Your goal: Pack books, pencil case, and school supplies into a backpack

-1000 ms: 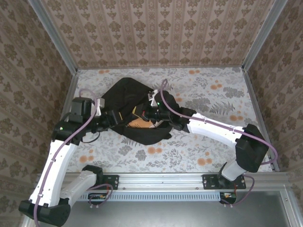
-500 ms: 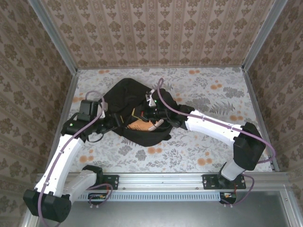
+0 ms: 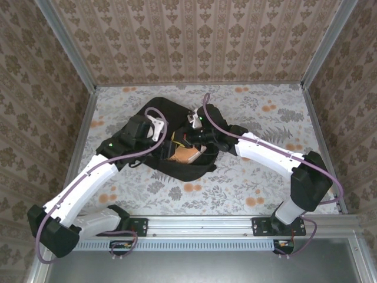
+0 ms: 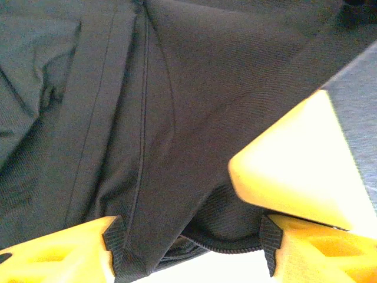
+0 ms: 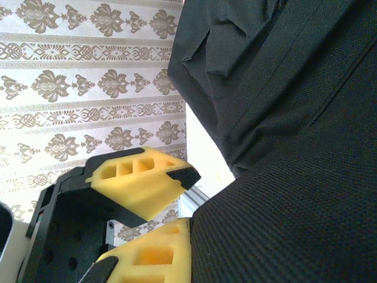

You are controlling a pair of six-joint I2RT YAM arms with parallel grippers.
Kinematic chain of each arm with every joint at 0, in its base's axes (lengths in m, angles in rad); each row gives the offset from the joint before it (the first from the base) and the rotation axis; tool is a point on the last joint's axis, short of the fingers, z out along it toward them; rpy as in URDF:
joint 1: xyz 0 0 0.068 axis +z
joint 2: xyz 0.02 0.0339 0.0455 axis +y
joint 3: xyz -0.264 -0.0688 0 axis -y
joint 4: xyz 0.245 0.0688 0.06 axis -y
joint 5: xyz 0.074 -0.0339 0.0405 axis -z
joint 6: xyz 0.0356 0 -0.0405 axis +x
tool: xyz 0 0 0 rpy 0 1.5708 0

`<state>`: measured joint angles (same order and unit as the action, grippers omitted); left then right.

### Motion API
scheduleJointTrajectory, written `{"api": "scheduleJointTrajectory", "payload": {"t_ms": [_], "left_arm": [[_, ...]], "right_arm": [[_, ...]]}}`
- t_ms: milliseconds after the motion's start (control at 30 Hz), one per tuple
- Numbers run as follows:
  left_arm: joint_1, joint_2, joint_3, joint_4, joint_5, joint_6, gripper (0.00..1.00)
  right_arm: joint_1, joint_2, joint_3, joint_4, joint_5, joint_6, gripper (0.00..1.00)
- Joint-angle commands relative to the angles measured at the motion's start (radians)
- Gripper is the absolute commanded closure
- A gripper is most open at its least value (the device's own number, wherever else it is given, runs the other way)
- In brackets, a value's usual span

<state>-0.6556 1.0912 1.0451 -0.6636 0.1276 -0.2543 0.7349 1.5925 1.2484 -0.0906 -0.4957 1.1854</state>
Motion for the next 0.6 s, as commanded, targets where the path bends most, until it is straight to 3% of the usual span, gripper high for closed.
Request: {"api": "scheduleJointTrajectory", "payload": {"t_ms": [0, 200, 567], "left_arm": [[-0.062, 0.006, 0.011, 0.035, -0.125, 0.101, 0.34], [-0.181, 0.036, 0.044, 0.027, -0.267, 0.154, 0.36], [-0.226, 0.005, 0.02, 0.036, -0.304, 0.151, 0.35]], "right_arm": [[-0.014, -0.038, 0.009, 0.056, -0.047, 0.025, 1.0], [-0.044, -0.023, -0.009, 0.102, -0.071, 0.086, 1.0], [-0.066, -0.011, -0.004, 0.139, -0.094, 0.132, 1.0]]}}
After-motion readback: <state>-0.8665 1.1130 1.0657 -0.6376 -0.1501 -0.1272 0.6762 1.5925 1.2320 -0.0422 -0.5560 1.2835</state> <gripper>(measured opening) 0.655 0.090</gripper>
